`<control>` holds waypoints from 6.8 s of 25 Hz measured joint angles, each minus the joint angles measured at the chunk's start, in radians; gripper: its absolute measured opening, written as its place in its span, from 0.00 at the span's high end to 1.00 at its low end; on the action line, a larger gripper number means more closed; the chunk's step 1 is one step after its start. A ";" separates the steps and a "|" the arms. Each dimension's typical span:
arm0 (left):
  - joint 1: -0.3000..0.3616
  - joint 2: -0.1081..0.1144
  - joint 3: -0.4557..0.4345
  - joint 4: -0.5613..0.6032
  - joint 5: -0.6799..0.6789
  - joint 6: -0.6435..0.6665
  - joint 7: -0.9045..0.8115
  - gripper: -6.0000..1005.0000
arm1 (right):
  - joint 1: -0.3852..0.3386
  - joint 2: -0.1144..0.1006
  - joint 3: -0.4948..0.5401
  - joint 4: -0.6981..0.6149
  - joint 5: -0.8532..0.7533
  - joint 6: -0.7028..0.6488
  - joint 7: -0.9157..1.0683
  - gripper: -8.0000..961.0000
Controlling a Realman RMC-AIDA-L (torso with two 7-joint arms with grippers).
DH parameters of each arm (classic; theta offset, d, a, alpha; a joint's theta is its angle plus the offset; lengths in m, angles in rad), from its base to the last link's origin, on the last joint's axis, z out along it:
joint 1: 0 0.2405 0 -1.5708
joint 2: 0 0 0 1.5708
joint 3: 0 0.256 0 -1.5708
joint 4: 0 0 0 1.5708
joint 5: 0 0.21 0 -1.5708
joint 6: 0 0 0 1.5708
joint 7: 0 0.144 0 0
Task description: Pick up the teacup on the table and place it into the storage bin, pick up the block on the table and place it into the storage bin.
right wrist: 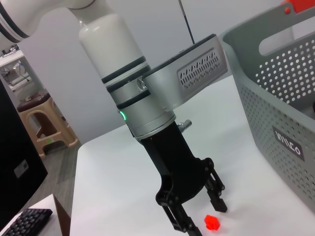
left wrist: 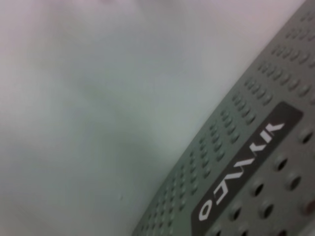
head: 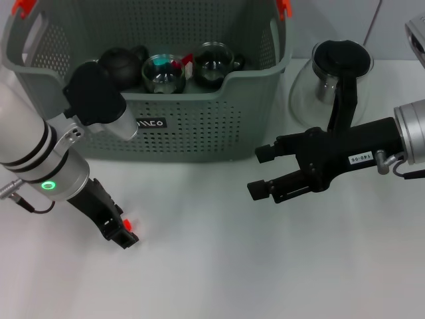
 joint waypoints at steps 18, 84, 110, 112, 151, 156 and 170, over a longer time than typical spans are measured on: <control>-0.010 0.000 -0.001 0.017 0.000 0.003 -0.003 0.72 | -0.002 -0.003 0.000 0.000 0.002 0.009 -0.001 0.02; -0.187 0.241 -0.494 0.273 -0.569 -0.244 -0.016 0.85 | 0.017 -0.037 0.041 -0.008 0.025 -0.064 -0.079 0.02; 0.185 0.061 -0.510 -0.015 -1.134 0.118 0.240 0.09 | -0.051 0.005 0.160 -0.004 0.239 -0.044 -0.149 0.02; 0.221 0.048 -0.510 -0.012 -1.145 0.151 0.279 0.09 | -0.052 0.010 0.158 -0.002 0.244 -0.045 -0.153 0.02; 0.243 0.110 -0.561 0.324 -0.805 0.409 0.688 0.09 | -0.067 0.008 -0.001 0.002 0.105 0.024 -0.170 0.02; 0.235 0.109 -0.562 0.332 -0.795 0.395 0.691 0.09 | -0.062 0.006 -0.001 0.001 0.104 0.019 -0.176 0.02; 0.230 0.112 -0.576 0.342 -0.795 0.349 0.677 0.09 | -0.059 0.007 0.008 -0.001 0.106 0.033 -0.184 0.02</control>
